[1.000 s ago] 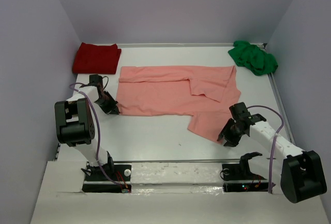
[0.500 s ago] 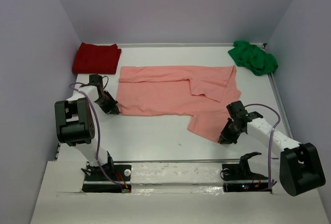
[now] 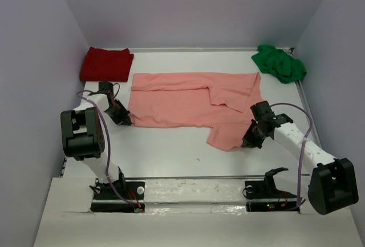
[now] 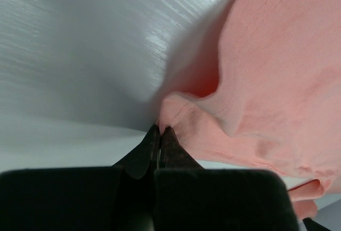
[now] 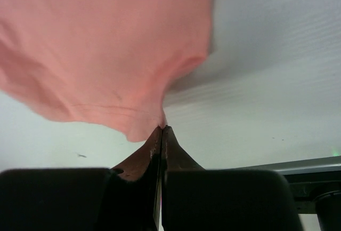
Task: Fold and stack the t-shirts
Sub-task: Grap the side of the flattened tshirt closest away from the robot with both arms
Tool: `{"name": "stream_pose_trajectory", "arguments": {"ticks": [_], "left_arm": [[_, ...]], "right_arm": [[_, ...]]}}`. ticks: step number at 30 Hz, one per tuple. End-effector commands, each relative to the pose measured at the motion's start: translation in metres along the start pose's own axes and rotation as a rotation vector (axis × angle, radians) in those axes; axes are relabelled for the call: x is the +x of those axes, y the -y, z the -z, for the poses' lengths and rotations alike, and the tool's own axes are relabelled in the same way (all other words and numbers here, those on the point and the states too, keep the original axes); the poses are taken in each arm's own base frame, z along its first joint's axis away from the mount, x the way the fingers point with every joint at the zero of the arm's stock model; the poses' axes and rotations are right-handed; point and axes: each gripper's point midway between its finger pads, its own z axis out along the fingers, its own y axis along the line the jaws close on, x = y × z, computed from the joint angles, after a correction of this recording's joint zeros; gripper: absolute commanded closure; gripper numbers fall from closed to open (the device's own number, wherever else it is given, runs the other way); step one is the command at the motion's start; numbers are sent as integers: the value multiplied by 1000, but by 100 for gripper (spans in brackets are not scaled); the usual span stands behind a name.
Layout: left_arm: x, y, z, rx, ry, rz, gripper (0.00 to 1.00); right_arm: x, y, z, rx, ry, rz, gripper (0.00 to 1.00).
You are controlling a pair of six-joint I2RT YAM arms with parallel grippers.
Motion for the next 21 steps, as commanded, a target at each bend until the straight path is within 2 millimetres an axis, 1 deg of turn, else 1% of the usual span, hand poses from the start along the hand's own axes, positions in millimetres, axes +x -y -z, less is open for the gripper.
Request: {"name": "stream_pose_trajectory", "arguments": {"ticks": [1,2,7,8,9,12,14,15,16,18,19,20,21], "left_arm": [[-13,4,8,-11,34,-13,100],[-16,5,9,-10,41,-14,100],[-27,13,15,-1,62,-12,100],[-28,14,16,0,63,-12,100],[-32,17,17,6,66,-10,100],[-41,24,20,13,78,-13,100],[-50,29,23,14,88,-16,100],[-52,30,24,15,91,-17,100],[-55,32,24,16,95,-15,100],[-58,35,25,19,97,-14,100],[-60,36,26,23,100,-16,100],[-60,36,26,23,97,-13,100],[-60,36,26,22,95,-12,100]], "right_arm": [[-25,-22,34,-40,89,48,100],[-30,-29,42,-58,104,53,100],[-42,-42,51,-62,118,74,100],[-47,-41,51,-49,138,80,100],[-51,-46,56,-56,150,87,100],[-60,-50,57,-40,162,111,100],[-72,-61,62,-40,183,136,100],[-72,-61,62,-40,184,136,100],[-78,-66,64,-38,194,148,100],[-88,-75,68,-39,211,163,100],[-88,-74,68,-38,211,171,100],[-94,-81,70,-43,219,177,100],[-98,-82,72,-44,224,173,100]]}}
